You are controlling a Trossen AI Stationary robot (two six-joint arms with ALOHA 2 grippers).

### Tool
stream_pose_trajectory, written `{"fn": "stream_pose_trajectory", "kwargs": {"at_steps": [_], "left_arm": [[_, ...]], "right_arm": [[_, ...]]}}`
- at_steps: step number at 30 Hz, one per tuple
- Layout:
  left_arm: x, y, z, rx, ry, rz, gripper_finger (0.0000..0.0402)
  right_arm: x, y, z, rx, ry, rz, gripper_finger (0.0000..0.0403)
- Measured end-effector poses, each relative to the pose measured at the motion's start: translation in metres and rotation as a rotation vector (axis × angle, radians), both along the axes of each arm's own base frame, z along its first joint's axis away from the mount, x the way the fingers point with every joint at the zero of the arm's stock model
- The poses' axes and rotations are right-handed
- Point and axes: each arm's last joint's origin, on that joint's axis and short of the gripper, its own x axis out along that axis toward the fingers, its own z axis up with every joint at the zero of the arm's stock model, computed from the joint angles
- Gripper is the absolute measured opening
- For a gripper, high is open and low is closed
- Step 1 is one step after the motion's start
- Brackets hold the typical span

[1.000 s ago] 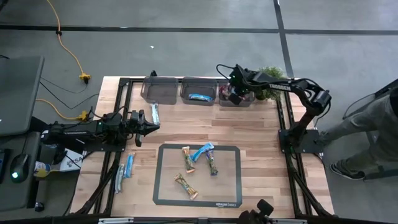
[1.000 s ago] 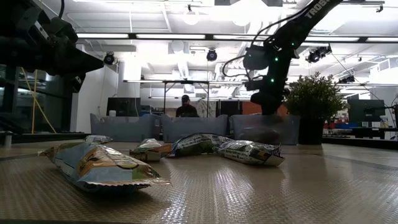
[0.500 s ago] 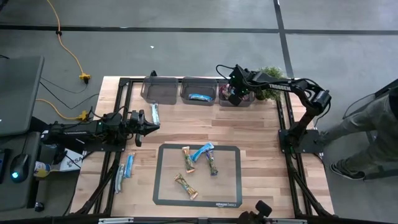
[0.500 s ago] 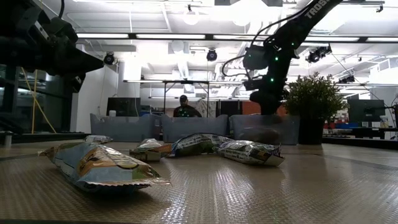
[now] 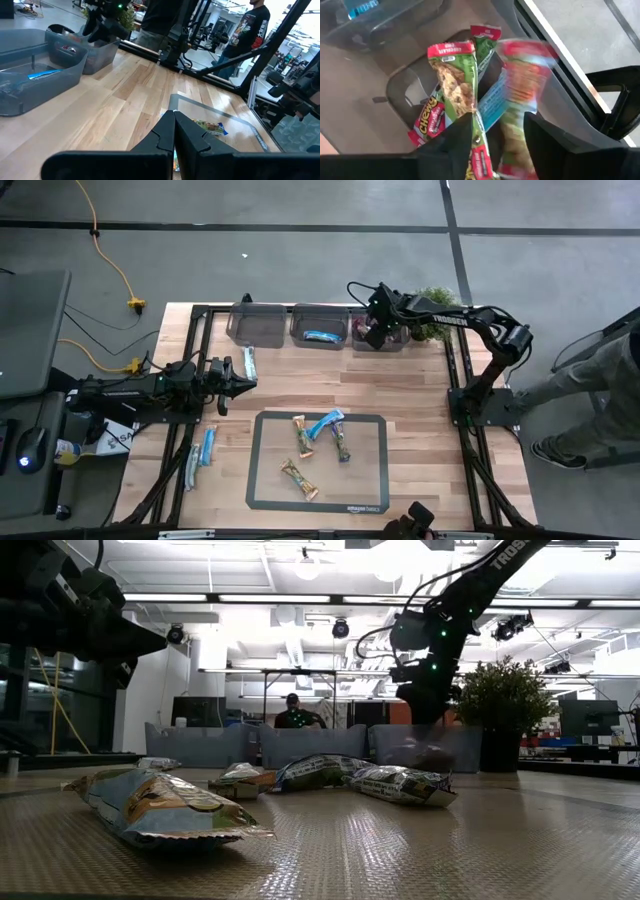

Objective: Pick and place Granola Bars by type
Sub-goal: Put the blue granola bar into the middle black bin

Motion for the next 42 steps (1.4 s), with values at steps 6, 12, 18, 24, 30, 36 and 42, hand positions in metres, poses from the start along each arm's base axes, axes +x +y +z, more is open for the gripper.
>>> {"fn": "stream_pose_trajectory", "kwargs": {"at_steps": [6,12,18,24,30,36,42], "left_arm": [[0.0,0.0,0.0,0.0,0.0,0.0,0.0],[0.0,0.0,0.0,0.0,0.0,0.0,0.0],[0.0,0.0,0.0,0.0,0.0,0.0,0.0],[0.0,0.0,0.0,0.0,0.0,0.0,0.0],[0.0,0.0,0.0,0.0,0.0,0.0,0.0],[0.0,0.0,0.0,0.0,0.0,0.0,0.0],[0.0,0.0,0.0,0.0,0.0,0.0,0.0]], "right_arm": [[0.006,0.005,0.017,-0.08,-0.077,0.042,0.0191],[0.014,0.02,0.049,-0.148,-0.256,0.099,0.0193],[0.023,0.048,0.094,-0.116,-0.612,0.203,0.0193],[0.03,0.084,0.132,-0.052,-0.904,0.251,0.0193],[0.042,0.124,0.151,0.156,-1.113,0.348,0.0193],[0.053,0.168,0.164,0.244,-1.232,0.453,0.0193],[0.057,0.202,0.165,0.227,-1.249,0.45,0.0193]]}}
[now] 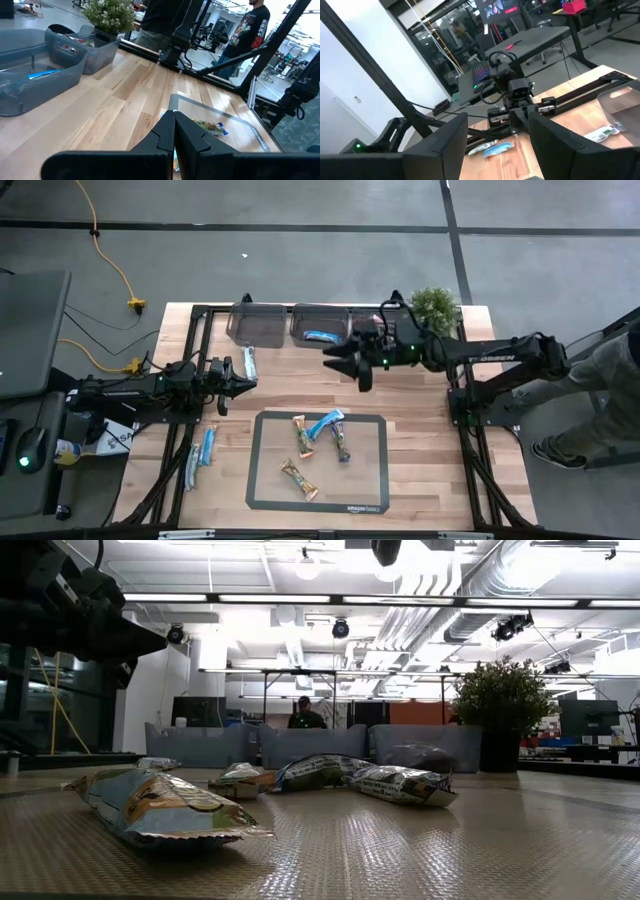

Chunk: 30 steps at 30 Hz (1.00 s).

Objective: Pick and place Granola Bars by type
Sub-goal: Put the blue granola bar into the middle black bin

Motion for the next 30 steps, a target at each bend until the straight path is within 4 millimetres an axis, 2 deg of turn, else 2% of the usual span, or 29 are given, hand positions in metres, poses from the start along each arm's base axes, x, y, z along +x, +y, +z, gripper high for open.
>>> {"fn": "stream_pose_trajectory", "kwargs": {"at_steps": [7,14,20,25,30], "left_arm": [[0.0,0.0,0.0,0.0,0.0,-0.001,0.0],[0.0,0.0,0.0,0.0,0.0,0.0,0.0],[0.0,0.0,0.0,0.0,0.0,0.0,0.0],[0.0,0.0,0.0,0.0,0.0,0.0,0.0],[0.0,0.0,0.0,0.0,0.0,0.0,0.0]], "right_arm": [[0.0,0.031,0.007,-0.015,-0.02,-0.01,0.0193],[-0.009,0.063,0.053,-0.169,-0.03,-0.084,0.0193],[-0.011,0.081,0.086,-0.204,0.121,-0.195,0.0193],[0.003,0.092,0.089,-0.149,0.331,-0.254,0.0192],[0.026,0.093,0.071,-0.03,0.58,-0.303,0.0192]]}}
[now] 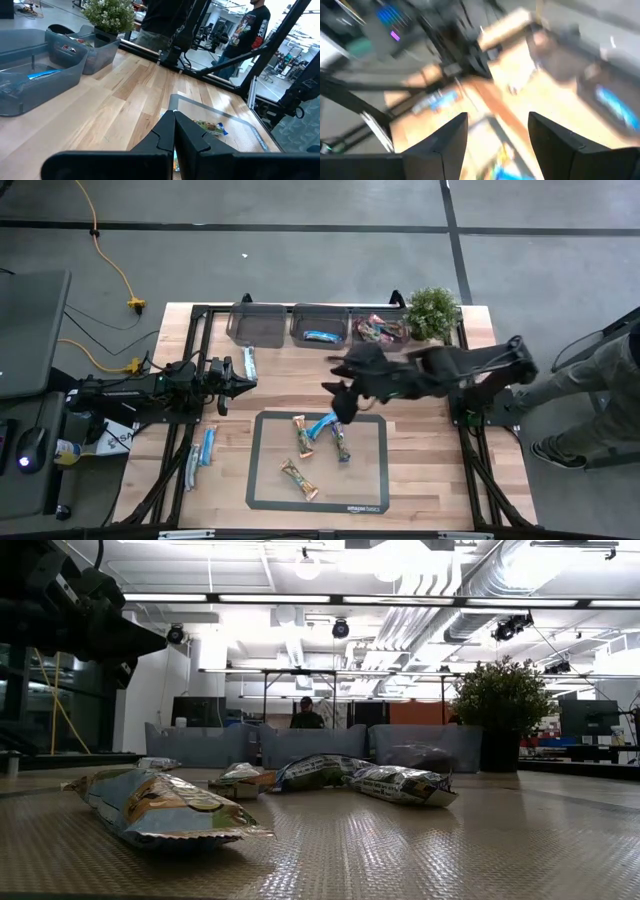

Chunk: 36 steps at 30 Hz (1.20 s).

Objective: Pick and place Granola Bars by type
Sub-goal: Put the blue granola bar into the middle black bin

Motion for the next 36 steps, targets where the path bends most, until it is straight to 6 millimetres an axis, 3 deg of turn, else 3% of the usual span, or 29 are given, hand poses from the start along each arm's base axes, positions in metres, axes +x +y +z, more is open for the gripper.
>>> {"fn": "stream_pose_trajectory", "kwargs": {"at_steps": [7,14,18,25,32,36], "left_arm": [[0.0,0.0,0.0,0.0,0.0,0.0,0.0],[0.0,0.0,0.0,0.0,0.0,0.0,0.0],[0.0,0.0,0.0,0.0,0.0,0.0,0.0],[0.0,0.0,0.0,0.0,0.0,0.0,0.0],[0.0,0.0,0.0,0.0,0.0,0.0,0.0],[0.0,0.0,0.0,0.0,0.0,0.0,0.0]], "right_arm": [[0.031,-0.004,-0.057,0.197,0.399,-0.054,0.0192],[0.041,-0.003,-0.112,0.266,0.705,-0.093,0.0192],[0.044,-0.001,-0.134,0.289,0.732,-0.093,0.0192],[0.052,0.015,-0.174,0.386,0.636,-0.132,0.0192],[0.042,0.013,-0.217,0.465,0.708,-0.225,0.0193],[0.037,0.013,-0.231,0.478,0.746,-0.219,0.0194]]}}
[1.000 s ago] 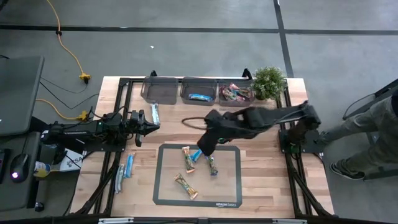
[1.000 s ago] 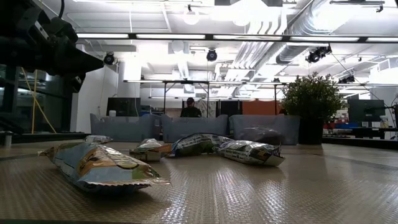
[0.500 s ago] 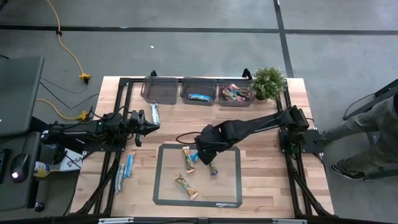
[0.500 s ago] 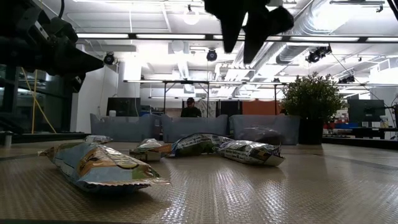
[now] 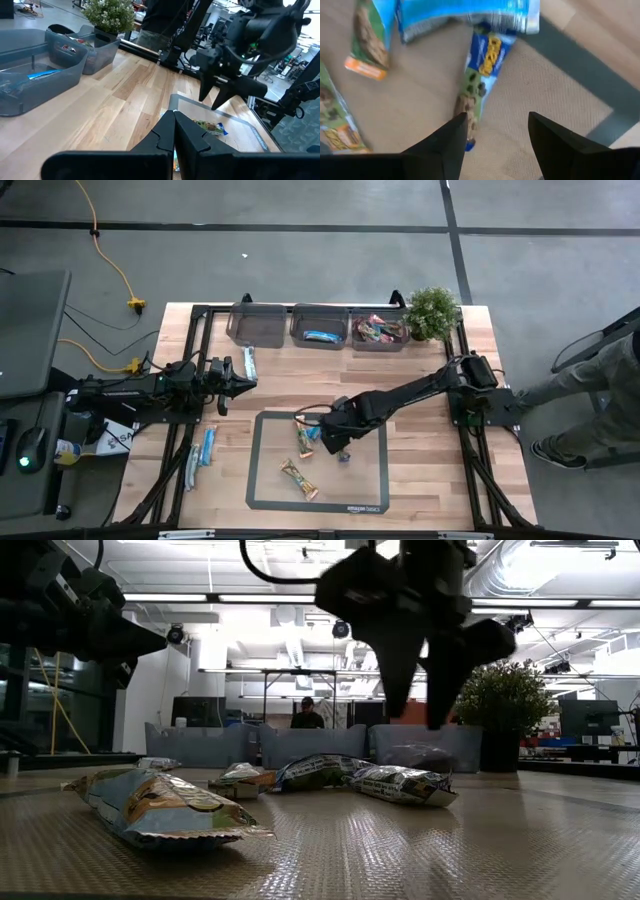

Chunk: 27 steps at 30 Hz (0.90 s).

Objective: Pick and place Granola Bars by type
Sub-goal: Put the blue granola bar into the middle black bin

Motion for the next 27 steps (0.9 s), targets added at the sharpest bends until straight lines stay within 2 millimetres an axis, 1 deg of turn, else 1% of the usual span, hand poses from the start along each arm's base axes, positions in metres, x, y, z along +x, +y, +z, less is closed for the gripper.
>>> {"fn": "stream_pose_trajectory", "kwargs": {"at_steps": [4,8,13,21,27], "left_arm": [[0.0,0.0,0.0,0.0,0.0,0.0,0.0],[0.0,0.0,0.0,0.0,0.0,0.0,0.0],[0.0,0.0,0.0,0.0,0.0,0.0,0.0],[0.0,0.0,0.0,0.0,0.0,0.0,0.0],[0.0,0.0,0.0,0.0,0.0,0.0,0.0]], "right_arm": [[0.001,0.003,-0.005,-0.012,-0.034,0.005,0.0208],[0.007,0.008,-0.003,-0.026,-0.114,0.009,0.0239],[0.008,0.008,-0.003,-0.019,-0.127,-0.025,0.027],[0.009,0.009,-0.002,-0.018,-0.145,-0.038,0.0267],[0.012,0.011,-0.009,-0.012,-0.136,-0.035,0.0267]]}}
